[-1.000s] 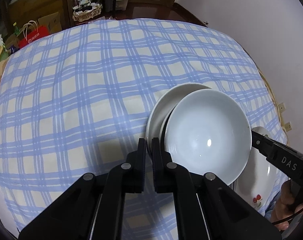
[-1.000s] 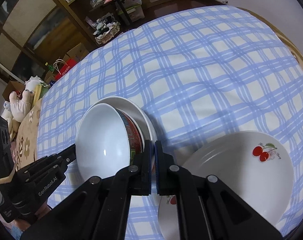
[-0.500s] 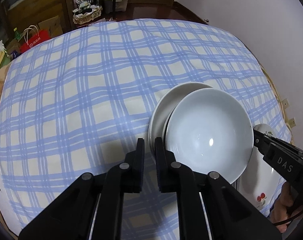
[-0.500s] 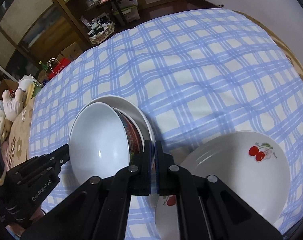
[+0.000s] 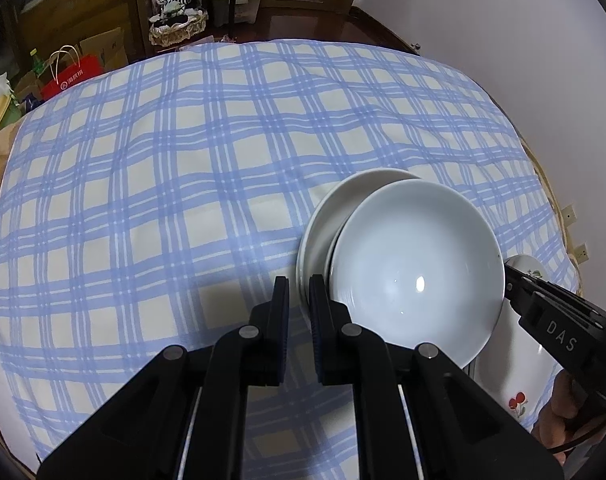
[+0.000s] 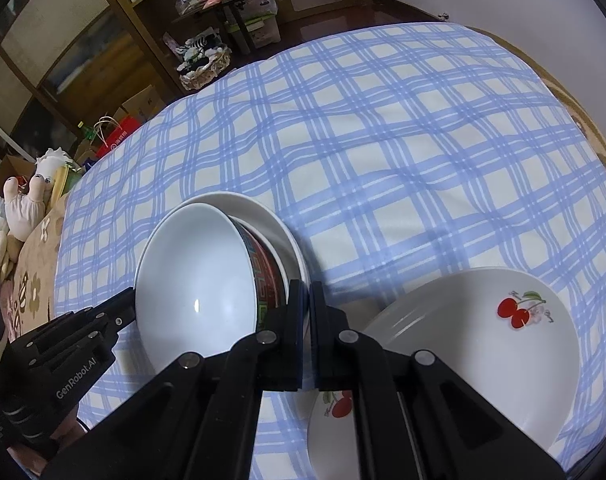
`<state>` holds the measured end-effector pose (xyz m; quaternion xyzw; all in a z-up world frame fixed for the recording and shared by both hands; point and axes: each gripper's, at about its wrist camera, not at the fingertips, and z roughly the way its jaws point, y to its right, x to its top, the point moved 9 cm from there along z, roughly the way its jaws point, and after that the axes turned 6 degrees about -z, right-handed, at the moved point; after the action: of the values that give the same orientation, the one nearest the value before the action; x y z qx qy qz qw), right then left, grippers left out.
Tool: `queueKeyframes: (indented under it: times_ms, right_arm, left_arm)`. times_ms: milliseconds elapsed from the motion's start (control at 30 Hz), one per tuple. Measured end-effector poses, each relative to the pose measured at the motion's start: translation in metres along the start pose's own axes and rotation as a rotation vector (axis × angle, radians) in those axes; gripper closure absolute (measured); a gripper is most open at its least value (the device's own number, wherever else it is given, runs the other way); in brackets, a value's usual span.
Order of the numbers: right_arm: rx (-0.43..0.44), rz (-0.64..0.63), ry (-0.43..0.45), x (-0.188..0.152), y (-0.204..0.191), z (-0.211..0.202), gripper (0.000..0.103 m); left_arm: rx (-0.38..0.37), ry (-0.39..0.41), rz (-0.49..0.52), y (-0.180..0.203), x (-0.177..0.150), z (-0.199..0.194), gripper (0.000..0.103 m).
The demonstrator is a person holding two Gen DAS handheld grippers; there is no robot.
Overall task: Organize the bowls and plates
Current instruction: 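Lift the nested bowl stack off the cloth with both tools, then carry the bowl stack over the cherry plates and lower it onto them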
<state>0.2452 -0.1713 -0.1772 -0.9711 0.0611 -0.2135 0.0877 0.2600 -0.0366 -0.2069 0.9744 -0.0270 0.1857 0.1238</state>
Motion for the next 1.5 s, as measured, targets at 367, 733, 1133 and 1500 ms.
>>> queueKeyframes:
  times_ms: [367, 733, 1133, 1500]
  right_arm:
    - [0.014, -0.009, -0.016, 0.001, 0.005, 0.004, 0.096]
    - [0.019, 0.000, -0.009, 0.000, 0.001, 0.004, 0.096]
    - [-0.016, -0.070, 0.011, 0.002, -0.004, 0.001, 0.096]
    - [0.011, -0.027, -0.077, -0.003, 0.000, 0.009, 0.097]
  left_arm:
    - [0.001, 0.002, 0.002, 0.001, 0.000, 0.000, 0.093]
    - [-0.018, 0.002, -0.043, 0.000, 0.001, -0.001, 0.093]
    - [-0.070, 0.025, -0.080, -0.006, 0.006, -0.002, 0.098]
    - [-0.053, -0.031, -0.051, 0.000, 0.003, 0.005, 0.097]
